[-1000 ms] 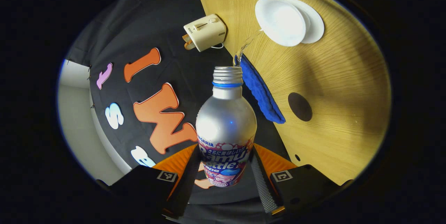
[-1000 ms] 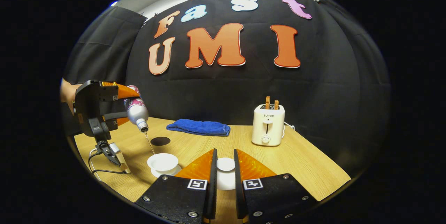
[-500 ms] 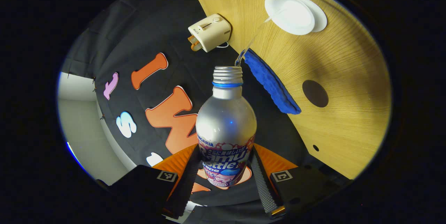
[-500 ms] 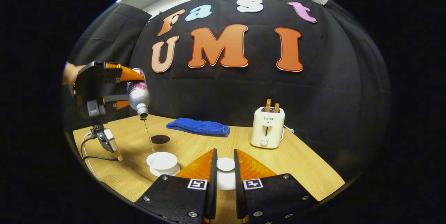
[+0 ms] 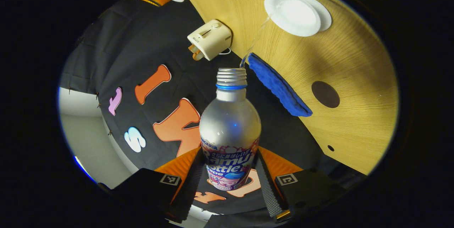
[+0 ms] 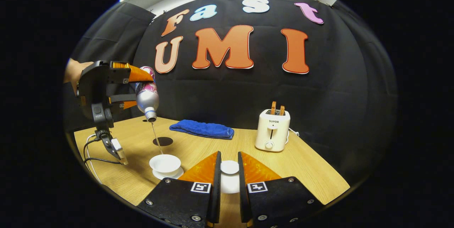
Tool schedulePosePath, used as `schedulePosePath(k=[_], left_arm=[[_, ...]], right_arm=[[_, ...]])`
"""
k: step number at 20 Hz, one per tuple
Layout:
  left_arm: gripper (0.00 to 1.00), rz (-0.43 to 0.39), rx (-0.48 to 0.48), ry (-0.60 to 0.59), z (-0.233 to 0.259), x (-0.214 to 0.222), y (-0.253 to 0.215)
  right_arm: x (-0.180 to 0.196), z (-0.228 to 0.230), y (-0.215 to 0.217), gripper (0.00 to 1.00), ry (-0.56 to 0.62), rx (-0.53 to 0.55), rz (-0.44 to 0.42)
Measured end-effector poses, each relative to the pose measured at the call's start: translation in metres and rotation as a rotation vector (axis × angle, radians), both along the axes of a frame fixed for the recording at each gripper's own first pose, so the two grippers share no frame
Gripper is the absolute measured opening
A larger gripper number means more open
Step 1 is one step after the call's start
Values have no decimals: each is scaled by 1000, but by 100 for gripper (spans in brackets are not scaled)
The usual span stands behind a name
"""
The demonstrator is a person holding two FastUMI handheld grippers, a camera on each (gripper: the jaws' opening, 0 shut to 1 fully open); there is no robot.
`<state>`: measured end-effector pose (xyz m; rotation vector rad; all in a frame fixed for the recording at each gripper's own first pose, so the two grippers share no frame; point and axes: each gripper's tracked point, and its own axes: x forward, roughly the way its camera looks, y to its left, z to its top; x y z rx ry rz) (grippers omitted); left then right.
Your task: Open the teacup lid with one hand, grasp the water bottle and pour water into the teacup with the other hand; after pouring, place the water bottle on the coaster and then close the teacup lid.
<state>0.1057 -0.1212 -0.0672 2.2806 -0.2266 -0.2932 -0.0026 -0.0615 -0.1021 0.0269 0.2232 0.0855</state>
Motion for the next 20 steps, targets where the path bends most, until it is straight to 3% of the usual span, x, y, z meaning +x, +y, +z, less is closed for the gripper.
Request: schedulePosePath(k=[5, 8, 9, 12, 15, 17, 18, 20], left_arm=[[83, -29, 28, 58, -50, -11, -7], [83, -54, -55, 79, -61, -13, -14], [80, -64, -107, 66, -55, -12, -16], [82, -62, -316, 34, -31, -4, -14], [86, -5, -571, -20, -2, -1, 4], [78, 36, -751, -43, 13, 2, 14], [82, 53, -833, -51, 18, 2, 18], [78, 94, -1014, -61, 27, 6, 28]], right_arm=[[0, -10, 13, 23, 21, -4, 23], [-1, -13, 18, 23, 27, 0, 34], [1, -12, 19, 23, 25, 3, 32], [4, -11, 22, 23, 32, 13, 34], [8, -7, 25, 23, 29, 11, 31], [12, -5, 31, 23, 30, 17, 34], [14, -3, 33, 23, 31, 20, 35], [17, 5, 41, 23, 17, 25, 43]])
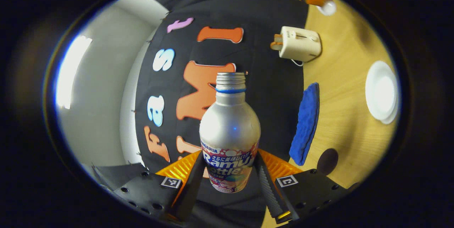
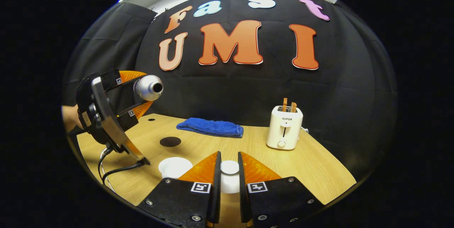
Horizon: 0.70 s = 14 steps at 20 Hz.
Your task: Open the teacup lid with one hand, grasp the water bottle and pour water into the teacup with the other hand; after pouring, place the water bottle on the coaster and then close the teacup lid.
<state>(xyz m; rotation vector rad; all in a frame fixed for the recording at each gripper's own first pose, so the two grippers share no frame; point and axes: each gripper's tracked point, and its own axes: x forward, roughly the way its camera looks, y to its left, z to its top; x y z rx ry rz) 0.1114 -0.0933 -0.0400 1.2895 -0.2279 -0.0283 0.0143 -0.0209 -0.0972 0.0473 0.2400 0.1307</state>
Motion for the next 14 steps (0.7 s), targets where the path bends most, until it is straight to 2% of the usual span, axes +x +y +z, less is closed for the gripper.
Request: schedulePosePath(k=[1, 2, 6, 10, 13, 14], left_arm=[[86, 10, -82, 20, -2, 1, 4], [82, 19, -197, 51, -6, 6, 8], [82, 37, -472, 120, -19, 23, 17], [82, 61, -825, 246, -58, 54, 25], [82, 89, -1027, 333, -82, 62, 36], [78, 107, -1068, 381, -98, 74, 38]], right_arm=[[3, 5, 6, 23, -10, 8, 7], [5, 9, 14, 23, -15, 13, 18], [12, 8, 31, 23, -13, -17, 50], [19, 2, 52, 23, -3, -33, 90], [24, -4, 60, 23, 1, -35, 106], [26, -5, 61, 23, 4, -33, 109]])
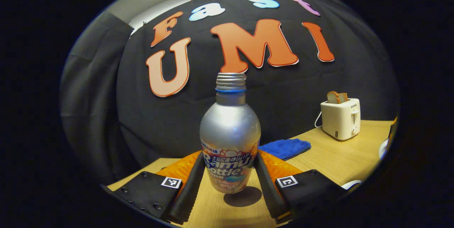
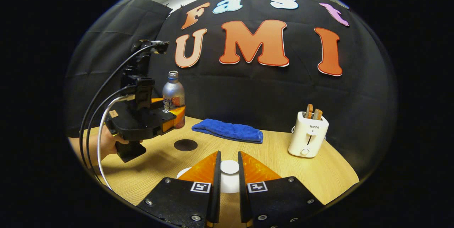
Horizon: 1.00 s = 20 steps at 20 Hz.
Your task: Open the teacup lid with one hand, grasp the water bottle and pour water into the teacup with the other hand; after pouring, place the water bottle on the coaster and then close the teacup lid.
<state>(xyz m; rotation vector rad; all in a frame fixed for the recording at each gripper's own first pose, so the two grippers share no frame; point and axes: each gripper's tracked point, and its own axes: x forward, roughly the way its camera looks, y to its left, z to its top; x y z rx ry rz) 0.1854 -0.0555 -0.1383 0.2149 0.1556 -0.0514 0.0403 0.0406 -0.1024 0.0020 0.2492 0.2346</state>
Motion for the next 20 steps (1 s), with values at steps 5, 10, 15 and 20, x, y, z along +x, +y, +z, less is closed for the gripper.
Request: schedulePosePath(k=[5, 10, 15, 20], left_arm=[[82, 23, -155, 125, -51, 19, 10], [81, 1, -208, 157, -74, 21, 11], [83, -9, -202, 198, -92, 25, 7], [89, -7, -230, 226, -99, 23, 7]], right_arm=[[4, -11, 7, 23, 17, -6, 21], [3, -16, 18, 23, 26, 3, 48], [5, -21, 33, 23, 27, 11, 79], [7, -27, 44, 23, 43, 19, 86]])
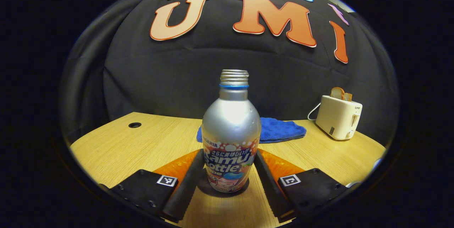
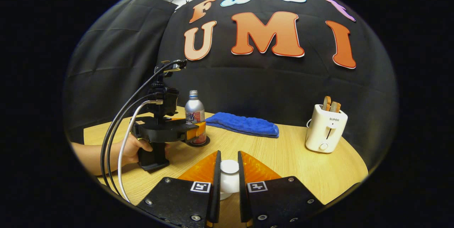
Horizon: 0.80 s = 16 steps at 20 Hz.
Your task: Open the teacup lid with one hand, grasp the water bottle and pour water into the teacup with the other hand; after pouring, place the water bottle on the coaster and then close the teacup lid.
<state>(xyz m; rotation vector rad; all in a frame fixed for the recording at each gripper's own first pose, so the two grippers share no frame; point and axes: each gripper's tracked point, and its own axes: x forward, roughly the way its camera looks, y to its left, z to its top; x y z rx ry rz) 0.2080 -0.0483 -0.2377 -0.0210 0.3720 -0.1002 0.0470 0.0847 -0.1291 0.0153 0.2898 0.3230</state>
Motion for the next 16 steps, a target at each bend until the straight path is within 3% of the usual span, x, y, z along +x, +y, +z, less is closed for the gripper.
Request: schedulePosePath(k=[2, 3, 4, 5, 7, 9, 10, 16], left_arm=[[93, -10, 3, 40, -7, -8, -2], [93, -16, 1, 53, -7, -13, -3], [93, -16, 4, 57, -6, -17, 0], [93, -17, 2, 60, -2, -24, 4], [93, -23, -7, 63, 4, -35, 8], [89, -30, 6, 39, 18, -51, 11], [93, -31, 9, 22, 24, -56, 14], [93, -35, -13, -57, 65, -100, 24]], right_arm=[[1, -1, 7, 19, -1, -7, 10], [1, -2, 11, 23, -2, -10, 16], [1, -3, 13, 19, -1, -10, 18], [1, -6, 19, 23, 4, -6, 27], [2, -11, 25, 23, 9, -8, 37], [4, -18, 29, 19, 16, -17, 36], [4, -22, 30, 23, 21, -23, 30], [8, -45, 30, 23, 42, -41, 19]])
